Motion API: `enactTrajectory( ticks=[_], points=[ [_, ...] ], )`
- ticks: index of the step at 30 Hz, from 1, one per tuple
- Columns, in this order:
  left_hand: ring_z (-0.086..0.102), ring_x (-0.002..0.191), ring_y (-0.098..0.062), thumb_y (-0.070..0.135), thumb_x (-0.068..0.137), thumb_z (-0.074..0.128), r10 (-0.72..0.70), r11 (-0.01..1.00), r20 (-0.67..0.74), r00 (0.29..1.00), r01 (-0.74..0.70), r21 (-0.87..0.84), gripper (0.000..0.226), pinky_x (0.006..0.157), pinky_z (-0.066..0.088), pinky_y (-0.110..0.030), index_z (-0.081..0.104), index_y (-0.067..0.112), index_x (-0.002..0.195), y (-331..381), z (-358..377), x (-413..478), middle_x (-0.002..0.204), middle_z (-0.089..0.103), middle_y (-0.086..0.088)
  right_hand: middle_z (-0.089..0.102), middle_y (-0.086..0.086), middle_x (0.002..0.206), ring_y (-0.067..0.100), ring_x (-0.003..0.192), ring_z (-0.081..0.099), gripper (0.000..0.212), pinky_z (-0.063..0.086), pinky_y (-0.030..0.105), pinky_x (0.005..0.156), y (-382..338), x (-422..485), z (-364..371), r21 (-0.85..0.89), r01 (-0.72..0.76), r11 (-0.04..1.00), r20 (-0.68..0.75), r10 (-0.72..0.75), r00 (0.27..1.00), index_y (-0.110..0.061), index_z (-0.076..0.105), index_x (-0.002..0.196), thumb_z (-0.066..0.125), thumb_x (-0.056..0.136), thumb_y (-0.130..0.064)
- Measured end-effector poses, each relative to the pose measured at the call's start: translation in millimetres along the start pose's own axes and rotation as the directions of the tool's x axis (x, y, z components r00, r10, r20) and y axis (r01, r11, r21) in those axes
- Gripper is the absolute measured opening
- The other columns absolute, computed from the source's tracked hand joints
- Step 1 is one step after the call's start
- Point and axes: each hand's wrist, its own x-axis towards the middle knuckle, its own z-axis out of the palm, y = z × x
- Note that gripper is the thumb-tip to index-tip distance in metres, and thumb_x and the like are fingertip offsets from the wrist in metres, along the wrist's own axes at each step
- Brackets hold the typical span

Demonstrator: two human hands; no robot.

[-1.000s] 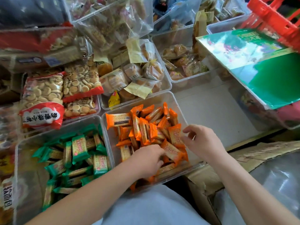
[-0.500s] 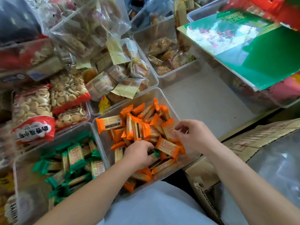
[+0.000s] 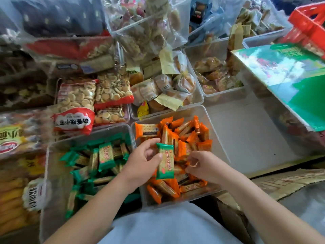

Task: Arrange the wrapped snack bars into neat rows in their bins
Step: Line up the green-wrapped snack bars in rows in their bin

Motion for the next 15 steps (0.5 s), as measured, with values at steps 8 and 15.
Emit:
enactTrajectory(
  ticks=[8, 15],
  points=[
    [0.067, 0.103, 0.008, 0.012, 0.101, 0.065, 0.022, 1.000, -0.229, 0.973, -0.018, 0.020, 0.046, 0.082, 0.054, -0.011, 0.057, 0.030, 0.144, -19, -49, -28, 0.116, 0.065, 0.018, 0.064, -0.006, 0.117, 0.020, 0.109, 0.060, 0.024, 0.050, 0.034, 0.097, -13, 32, 27, -0.195, 0.003, 0.981, 0.317, 0.060, 0.947, -0.031, 0.071, 0.114, 0.061, 0.097, -0.045],
    [0.051, 0.139, -0.019, 0.026, 0.097, 0.068, 0.047, 0.882, -0.380, 0.924, 0.140, 0.450, 0.059, 0.115, 0.043, -0.040, 0.049, 0.025, 0.153, -45, -93, -47, 0.150, 0.053, 0.003, 0.064, -0.010, 0.109, 0.016, 0.099, 0.060, 0.022, 0.050, 0.028, 0.085, 8, 43, 38, -0.246, -0.039, 0.968, 0.266, 0.106, 0.958, -0.036, 0.068, 0.113, 0.060, 0.097, -0.048]
  ],
)
